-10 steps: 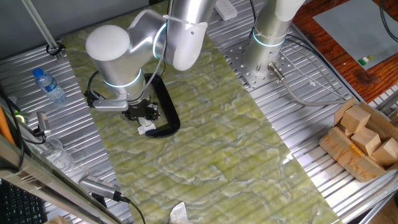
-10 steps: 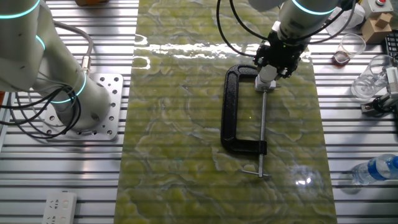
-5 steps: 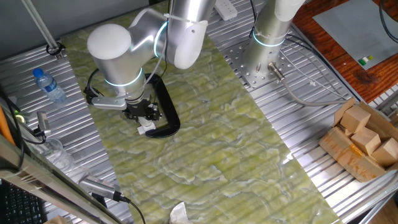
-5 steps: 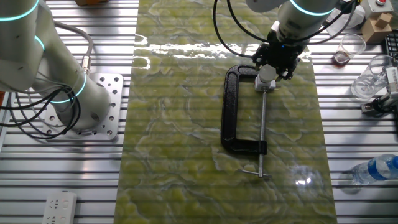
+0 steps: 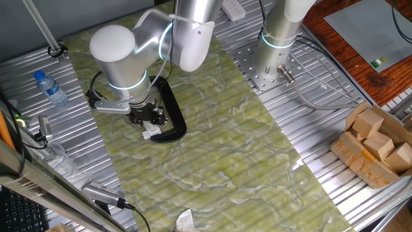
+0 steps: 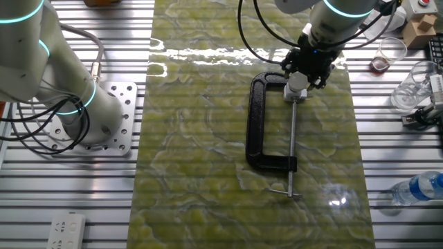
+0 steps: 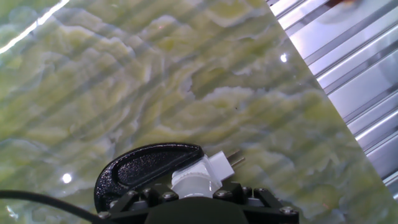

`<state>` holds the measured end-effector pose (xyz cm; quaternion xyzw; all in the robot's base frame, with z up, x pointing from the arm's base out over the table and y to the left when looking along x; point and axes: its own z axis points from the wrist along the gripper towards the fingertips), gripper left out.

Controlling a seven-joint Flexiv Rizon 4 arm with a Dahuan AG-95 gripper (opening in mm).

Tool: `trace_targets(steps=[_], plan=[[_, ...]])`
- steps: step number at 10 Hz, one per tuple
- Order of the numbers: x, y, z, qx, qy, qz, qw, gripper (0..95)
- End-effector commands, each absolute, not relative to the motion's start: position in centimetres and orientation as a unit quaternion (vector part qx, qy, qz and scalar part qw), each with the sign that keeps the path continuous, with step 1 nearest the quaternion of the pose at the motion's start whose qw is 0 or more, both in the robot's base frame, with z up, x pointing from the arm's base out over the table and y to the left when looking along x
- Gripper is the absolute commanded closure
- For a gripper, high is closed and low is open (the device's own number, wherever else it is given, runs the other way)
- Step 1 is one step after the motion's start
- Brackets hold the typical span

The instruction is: Take out the light bulb by rotating it

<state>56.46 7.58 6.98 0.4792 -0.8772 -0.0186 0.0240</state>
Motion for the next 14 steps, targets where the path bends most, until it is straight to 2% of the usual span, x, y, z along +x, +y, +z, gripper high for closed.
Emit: trace_targets(steps=[1,11,12,14], plan=[[56.48,7.59,6.99,0.478,-0.878,-0.019,0.024,38.0],[56.48,7.59,6.99,0.478,-0.878,-0.019,0.024,38.0],[56.49,7.57,7.00,0.261,-0.965,-0.016,0.025,38.0],[56.49,7.57,7.00,0.259,-0.965,-0.017,0.026,38.0]])
